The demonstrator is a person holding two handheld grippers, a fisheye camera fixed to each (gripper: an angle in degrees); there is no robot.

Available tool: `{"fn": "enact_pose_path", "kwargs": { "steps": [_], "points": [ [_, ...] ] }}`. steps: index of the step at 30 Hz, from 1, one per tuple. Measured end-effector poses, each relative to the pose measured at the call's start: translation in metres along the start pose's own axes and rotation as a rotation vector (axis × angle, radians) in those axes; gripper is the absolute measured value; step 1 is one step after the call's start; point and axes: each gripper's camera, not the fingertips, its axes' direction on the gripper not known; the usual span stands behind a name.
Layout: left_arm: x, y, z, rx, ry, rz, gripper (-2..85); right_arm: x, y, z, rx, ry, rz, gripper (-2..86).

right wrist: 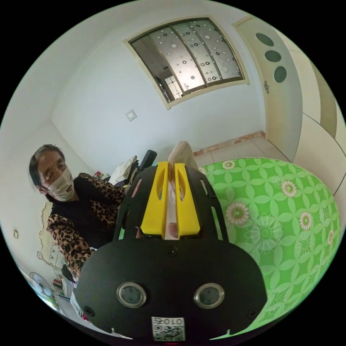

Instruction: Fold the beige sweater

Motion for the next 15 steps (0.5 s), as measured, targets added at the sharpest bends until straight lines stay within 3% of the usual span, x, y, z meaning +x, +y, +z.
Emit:
{"fn": "enact_pose_path", "kwargs": {
  "steps": [9,11,15],
  "points": [
    [0.174,0.123,0.071,-0.009,-0.176,0.555,3.5,-0.023,0.163,-0.057,0.168,-0.004,0.023,4.3],
    [0.215,0.176,0.109,-0.084,-0.206,0.732,3.4,-0.025,0.209,-0.065,0.192,-0.021,0.051,4.5],
    [0.241,0.256,0.187,-0.283,-0.192,0.869,3.4,-0.010,0.315,-0.056,0.091,-0.057,0.257,5.4]
  ]
}}
